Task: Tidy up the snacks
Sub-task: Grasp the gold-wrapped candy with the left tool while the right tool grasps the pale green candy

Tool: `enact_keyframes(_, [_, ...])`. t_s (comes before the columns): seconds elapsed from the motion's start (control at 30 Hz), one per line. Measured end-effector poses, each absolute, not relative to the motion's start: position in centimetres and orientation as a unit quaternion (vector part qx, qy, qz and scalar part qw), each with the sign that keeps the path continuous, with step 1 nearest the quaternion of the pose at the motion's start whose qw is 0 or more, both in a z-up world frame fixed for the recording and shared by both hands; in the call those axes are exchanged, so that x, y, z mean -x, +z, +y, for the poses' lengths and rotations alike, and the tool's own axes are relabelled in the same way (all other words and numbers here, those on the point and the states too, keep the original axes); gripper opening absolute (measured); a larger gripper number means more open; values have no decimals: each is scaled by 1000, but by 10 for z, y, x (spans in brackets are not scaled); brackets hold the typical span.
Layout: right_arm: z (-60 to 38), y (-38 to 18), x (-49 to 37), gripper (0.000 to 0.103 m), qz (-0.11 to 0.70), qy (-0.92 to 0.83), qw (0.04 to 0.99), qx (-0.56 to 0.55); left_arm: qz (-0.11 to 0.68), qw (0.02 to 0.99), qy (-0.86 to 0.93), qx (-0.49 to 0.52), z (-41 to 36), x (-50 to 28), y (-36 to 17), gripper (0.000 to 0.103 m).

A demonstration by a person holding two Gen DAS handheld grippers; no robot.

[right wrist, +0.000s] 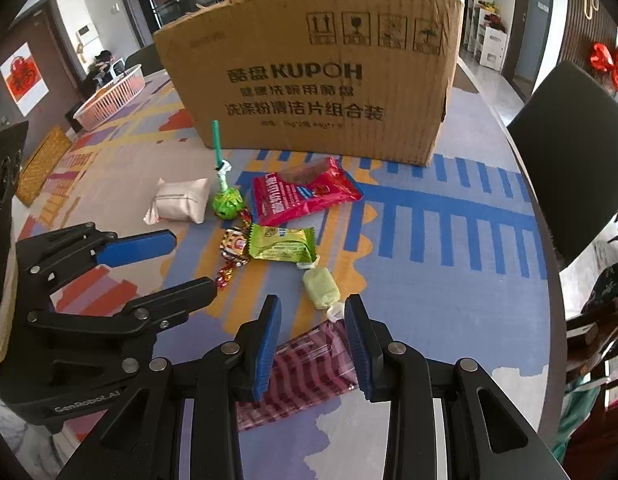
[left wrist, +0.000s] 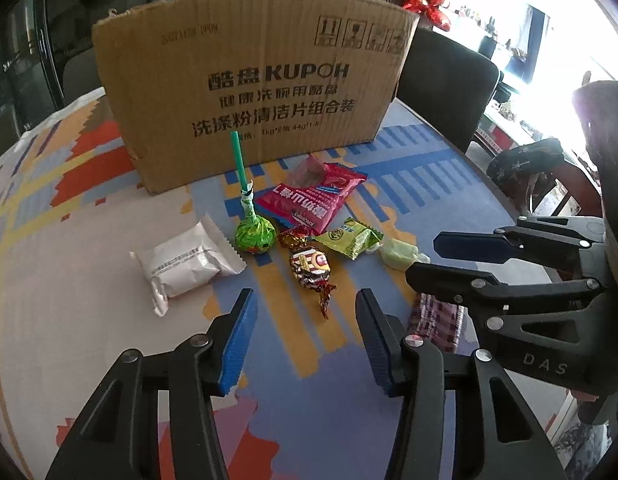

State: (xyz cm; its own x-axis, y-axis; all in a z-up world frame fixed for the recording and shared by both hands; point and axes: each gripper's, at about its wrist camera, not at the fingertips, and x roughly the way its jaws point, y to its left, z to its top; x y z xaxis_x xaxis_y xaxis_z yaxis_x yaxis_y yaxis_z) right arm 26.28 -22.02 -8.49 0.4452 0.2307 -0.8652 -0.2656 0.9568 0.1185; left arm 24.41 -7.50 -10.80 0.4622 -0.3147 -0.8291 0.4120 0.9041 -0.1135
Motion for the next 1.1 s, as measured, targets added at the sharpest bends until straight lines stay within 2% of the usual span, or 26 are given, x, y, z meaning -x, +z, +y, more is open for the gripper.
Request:
enact_keyframes(0.63, [-219, -101, -284, 33, 517, 147, 843, 13, 493, 847, -197, -21, -80, -276, -123, 40])
enact_keyframes(0.8, [-216, -104, -285, 29, 520, 148, 841, 12, 492, 848, -195, -21, -81, -277, -123, 36])
enact_keyframes(0.9, [-215, -106, -284, 22, 518, 145, 843, 17, 494, 847, -196, -26, -82, -277, -123, 24])
enact_keyframes(1.1, [-213, -105, -282, 21, 513, 145, 846, 17, 496, 845, -198, -22, -84, -276, -124, 23])
